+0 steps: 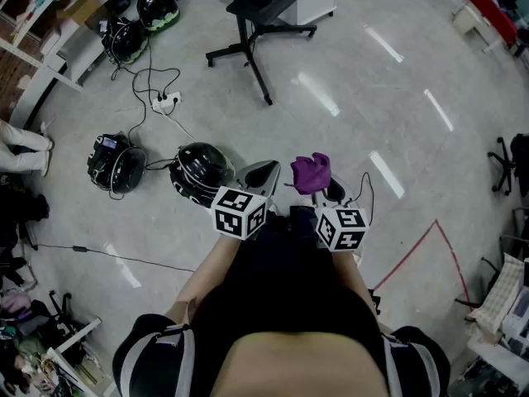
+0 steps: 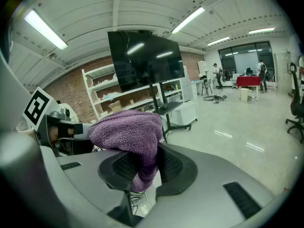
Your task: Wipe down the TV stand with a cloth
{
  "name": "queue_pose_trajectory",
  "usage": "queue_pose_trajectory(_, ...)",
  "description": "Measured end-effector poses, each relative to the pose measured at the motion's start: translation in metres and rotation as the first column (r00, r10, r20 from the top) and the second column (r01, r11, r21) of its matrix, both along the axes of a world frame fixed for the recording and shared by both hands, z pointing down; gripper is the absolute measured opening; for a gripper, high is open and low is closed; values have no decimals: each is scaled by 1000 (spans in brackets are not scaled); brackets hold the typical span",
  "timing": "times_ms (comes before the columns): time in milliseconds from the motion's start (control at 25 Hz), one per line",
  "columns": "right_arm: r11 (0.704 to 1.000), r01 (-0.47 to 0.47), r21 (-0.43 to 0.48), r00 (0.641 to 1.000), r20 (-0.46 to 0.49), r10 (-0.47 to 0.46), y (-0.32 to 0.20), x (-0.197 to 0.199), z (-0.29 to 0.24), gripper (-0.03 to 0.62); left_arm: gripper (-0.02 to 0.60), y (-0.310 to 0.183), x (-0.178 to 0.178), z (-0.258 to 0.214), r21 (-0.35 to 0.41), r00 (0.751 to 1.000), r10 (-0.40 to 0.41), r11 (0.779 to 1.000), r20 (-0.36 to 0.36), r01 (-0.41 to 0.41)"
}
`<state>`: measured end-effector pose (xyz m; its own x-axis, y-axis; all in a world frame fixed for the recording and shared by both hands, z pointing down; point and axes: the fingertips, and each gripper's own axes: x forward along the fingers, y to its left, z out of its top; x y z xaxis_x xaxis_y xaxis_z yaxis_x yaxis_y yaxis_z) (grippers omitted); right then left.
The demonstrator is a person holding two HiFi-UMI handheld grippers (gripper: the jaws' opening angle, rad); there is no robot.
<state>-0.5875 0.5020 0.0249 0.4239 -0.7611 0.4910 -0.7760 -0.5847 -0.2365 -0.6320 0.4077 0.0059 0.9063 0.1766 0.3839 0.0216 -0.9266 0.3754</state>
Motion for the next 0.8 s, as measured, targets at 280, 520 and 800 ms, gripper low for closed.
queue_pose_trajectory(280,1000,19,0,1000,-2,-19,-23,-24,2,98,6,-16,-21,-2,7,1000,-17,1000,-24,17)
queue_pose_trajectory(520,1000,-24,2,1000,14,24,-17,-30,4,98,6,-13,-34,9,-4,1000,11,1000,-5,-11)
queue_pose_trajectory(800,995,-93,35,996,3,92,-14,-16,-8,98,6,-23,-31,6,-20,1000,21,1000,-23,-21)
